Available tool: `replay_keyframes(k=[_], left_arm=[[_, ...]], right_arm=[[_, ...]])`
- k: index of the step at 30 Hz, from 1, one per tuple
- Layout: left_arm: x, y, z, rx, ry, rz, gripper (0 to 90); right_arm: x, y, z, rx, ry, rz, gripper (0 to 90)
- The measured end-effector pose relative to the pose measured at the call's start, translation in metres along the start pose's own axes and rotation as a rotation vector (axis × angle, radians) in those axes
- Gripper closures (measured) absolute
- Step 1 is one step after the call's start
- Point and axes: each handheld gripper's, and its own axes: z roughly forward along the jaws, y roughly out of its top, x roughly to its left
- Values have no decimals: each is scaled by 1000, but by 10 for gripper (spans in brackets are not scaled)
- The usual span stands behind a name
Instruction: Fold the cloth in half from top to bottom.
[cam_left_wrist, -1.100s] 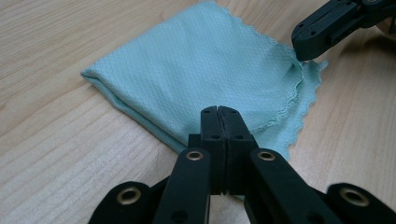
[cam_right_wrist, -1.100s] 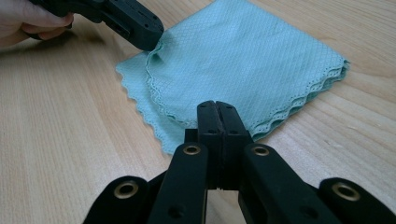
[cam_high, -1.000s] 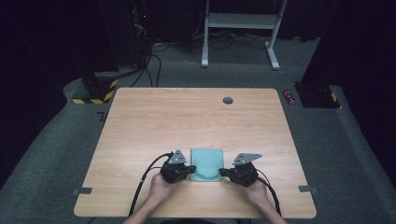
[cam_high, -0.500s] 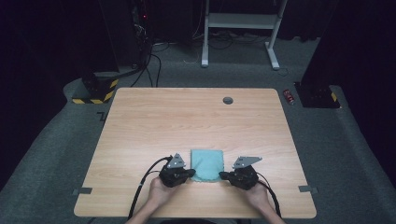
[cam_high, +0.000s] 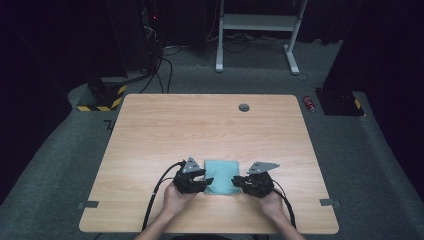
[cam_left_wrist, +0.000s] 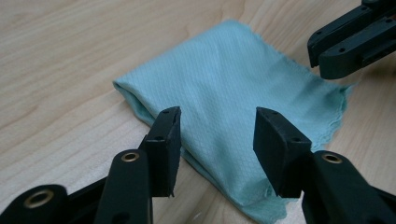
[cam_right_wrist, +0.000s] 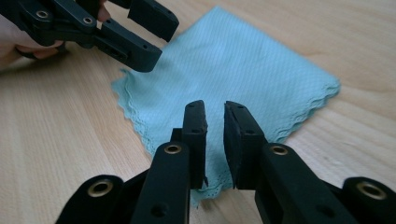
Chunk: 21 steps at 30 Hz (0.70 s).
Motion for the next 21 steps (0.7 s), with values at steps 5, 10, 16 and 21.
replay_keyframes(k=[5, 10, 16, 21], left_arm=[[-9, -14, -6, 42, 9, 67, 486], [-5, -18, -18, 44, 3, 68, 459], [2, 11, -8, -38, -7, 58, 461], [9, 28, 24, -38, 4, 27, 460]], right_arm=[[9, -9, 6, 71, -38, -75, 696], [11, -14, -1, 65, -49, -96, 649], [2, -1, 3, 4, -62, -44, 649], [-8, 10, 15, -22, -92, -10, 631]])
